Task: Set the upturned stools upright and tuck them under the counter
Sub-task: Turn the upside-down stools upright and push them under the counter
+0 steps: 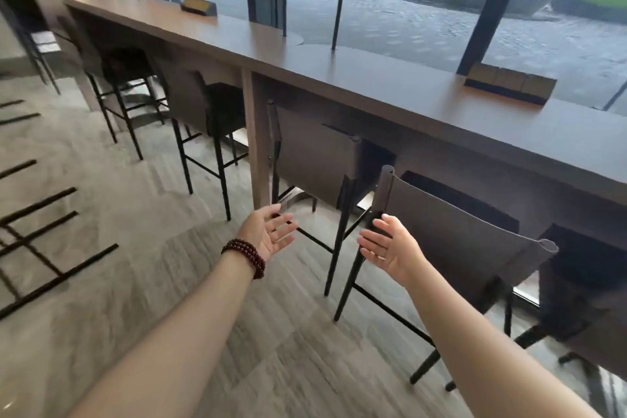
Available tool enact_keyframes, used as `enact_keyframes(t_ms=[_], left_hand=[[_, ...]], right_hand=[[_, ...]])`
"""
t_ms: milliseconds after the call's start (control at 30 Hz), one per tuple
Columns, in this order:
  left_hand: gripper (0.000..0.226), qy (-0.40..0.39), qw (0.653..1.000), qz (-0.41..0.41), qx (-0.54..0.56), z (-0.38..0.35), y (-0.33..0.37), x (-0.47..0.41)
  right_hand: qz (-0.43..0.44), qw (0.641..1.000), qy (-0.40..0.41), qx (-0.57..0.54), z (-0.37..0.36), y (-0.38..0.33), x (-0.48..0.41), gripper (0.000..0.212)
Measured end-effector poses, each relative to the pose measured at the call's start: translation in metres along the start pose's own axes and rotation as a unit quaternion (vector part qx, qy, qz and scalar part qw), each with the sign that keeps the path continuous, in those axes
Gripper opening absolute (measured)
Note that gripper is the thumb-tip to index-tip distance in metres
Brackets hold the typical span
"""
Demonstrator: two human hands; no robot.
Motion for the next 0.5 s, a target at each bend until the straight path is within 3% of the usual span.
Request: enact_keyframes(t_ms=[100, 300, 500], left_hand=[[0.022, 0.034, 0.999, -0.026, 0.015, 0.047, 0.025, 0.026], [0.011, 0.091, 0.992, -0.076, 0.035, 0.15, 0.081, 0.071], [0.01, 0.142, 0.982, -0.113, 0.053, 0.267, 0.145, 0.115]], right_hand=[[-0.016, 0.999, -0.042, 0.027, -0.055, 0.018, -0.005, 0.034], [-0.046, 0.986, -0.14, 0.083, -0.184, 0.063, -0.019, 0.023], [-0.067, 0.974, -0.187, 0.109, -0.321, 0.118, -0.036, 0.017]])
Point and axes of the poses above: each hand's wrist, its own x-axis away from the middle knuckle, its own z-axis out of the back of the hand, y = z × x, the point moved 4 cm from there along -x, towards the middle knuckle, and after that the axes turned 10 degrees about -y, right-handed, at the moved point
